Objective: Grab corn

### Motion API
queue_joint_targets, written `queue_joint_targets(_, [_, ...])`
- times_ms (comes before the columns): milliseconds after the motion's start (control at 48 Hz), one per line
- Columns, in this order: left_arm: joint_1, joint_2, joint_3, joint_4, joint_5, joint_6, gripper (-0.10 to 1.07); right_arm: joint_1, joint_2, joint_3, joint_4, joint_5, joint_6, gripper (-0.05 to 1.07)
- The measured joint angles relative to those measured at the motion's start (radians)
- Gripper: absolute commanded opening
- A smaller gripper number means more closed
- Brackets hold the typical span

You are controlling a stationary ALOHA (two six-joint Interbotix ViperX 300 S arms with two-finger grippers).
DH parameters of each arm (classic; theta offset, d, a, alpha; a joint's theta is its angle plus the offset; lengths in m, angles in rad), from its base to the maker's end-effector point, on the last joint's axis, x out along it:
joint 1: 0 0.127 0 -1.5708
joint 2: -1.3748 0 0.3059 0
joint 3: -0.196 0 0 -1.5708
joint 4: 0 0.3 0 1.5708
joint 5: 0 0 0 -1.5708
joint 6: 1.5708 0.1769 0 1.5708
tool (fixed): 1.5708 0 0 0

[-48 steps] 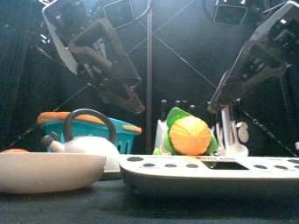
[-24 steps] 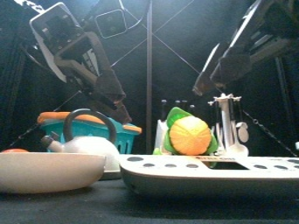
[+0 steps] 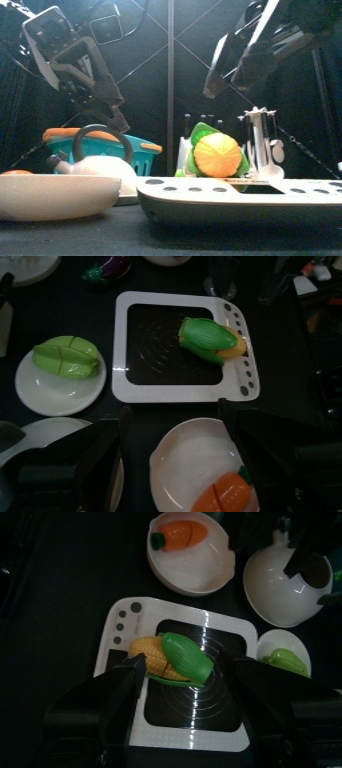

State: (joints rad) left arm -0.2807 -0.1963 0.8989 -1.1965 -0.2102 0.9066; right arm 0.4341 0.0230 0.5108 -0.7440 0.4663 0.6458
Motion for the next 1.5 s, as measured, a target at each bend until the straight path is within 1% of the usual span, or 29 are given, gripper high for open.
queue_joint_targets(104, [-0.005, -0.02, 0.015, 0.0, -0.009, -0.014, 1.01, -0.017, 0.025, -0.023, 0.124, -0.002, -0.149, 0.92])
queue_joint_targets(188, [-0.005, -0.028, 0.023, -0.002, -0.011, -0.023, 1.01, -0.026, 0.043, -0.037, 0.209, 0.0, -0.245, 0.92])
queue_joint_targets(229, [-0.005, -0.029, 0.026, -0.002, -0.014, -0.023, 1.01, -0.026, 0.049, -0.04, 0.227, 0.002, -0.265, 0.92])
queue_joint_targets(250, [-0.005, -0.028, 0.026, -0.002, -0.012, -0.023, 1.01, -0.029, 0.06, -0.048, 0.261, 0.008, -0.307, 0.92])
queue_joint_targets(417, [-0.005, -0.028, 0.028, -0.003, -0.012, -0.023, 1.01, -0.046, 0.089, -0.071, 0.327, 0.046, -0.416, 0.92])
queue_joint_targets(562, [-0.005, -0.029, 0.028, -0.003, -0.014, -0.025, 1.01, -0.063, 0.101, -0.086, 0.334, 0.066, -0.44, 0.92])
queue_joint_targets(771, [-0.005, -0.029, 0.034, -0.002, -0.014, -0.025, 1.01, -0.066, 0.104, -0.092, 0.328, 0.081, -0.445, 0.92])
queue_joint_targets(1208, [-0.005, -0.026, 0.034, -0.003, -0.012, -0.025, 1.01, -0.064, 0.175, -0.149, 0.279, 0.084, -0.446, 0.92])
queue_joint_targets(1500, [-0.005, -0.023, 0.034, -0.003, -0.014, -0.025, 1.01, -0.077, 0.189, -0.166, 0.276, 0.081, -0.443, 0.92])
